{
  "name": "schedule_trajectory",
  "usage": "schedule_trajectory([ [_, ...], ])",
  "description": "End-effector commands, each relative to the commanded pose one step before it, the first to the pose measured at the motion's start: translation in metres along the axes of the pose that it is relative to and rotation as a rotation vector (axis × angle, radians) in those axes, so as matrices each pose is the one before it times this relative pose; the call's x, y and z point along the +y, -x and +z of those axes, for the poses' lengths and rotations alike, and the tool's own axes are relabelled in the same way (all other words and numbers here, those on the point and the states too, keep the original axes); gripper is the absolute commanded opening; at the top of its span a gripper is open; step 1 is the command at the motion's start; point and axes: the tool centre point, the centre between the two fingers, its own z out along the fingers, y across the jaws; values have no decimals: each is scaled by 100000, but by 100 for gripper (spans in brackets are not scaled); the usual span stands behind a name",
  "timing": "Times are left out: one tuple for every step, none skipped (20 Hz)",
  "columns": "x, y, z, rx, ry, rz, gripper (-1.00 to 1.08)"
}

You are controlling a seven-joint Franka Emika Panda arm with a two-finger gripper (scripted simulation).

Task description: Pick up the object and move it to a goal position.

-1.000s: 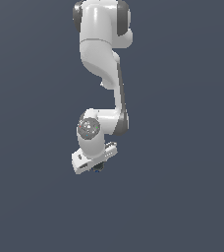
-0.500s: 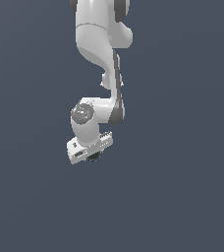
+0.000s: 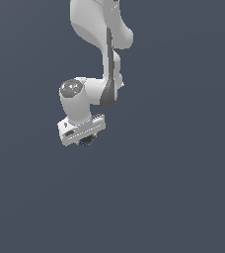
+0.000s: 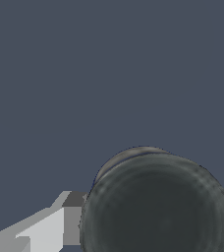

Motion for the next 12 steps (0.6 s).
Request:
schedule_trajectory([
  [7, 2017, -1377, 101, 105, 21, -100],
  [5, 763, -510, 0, 0, 0, -100],
  [8, 740, -497, 0, 0, 0, -100],
  [12, 720, -499, 48, -6, 4, -100],
  [10, 682, -462, 0, 0, 0, -100],
  [9, 648, -440, 0, 0, 0, -100],
  [11, 614, -419, 0, 0, 0, -100],
  [15, 582, -402, 0, 0, 0, -100],
  [21, 550, -387, 40, -27, -8, -100],
  [24, 510, -361, 0, 0, 0, -100],
  [25, 471, -336, 0, 0, 0, -100],
  [24, 431, -308, 0, 0, 0, -100],
])
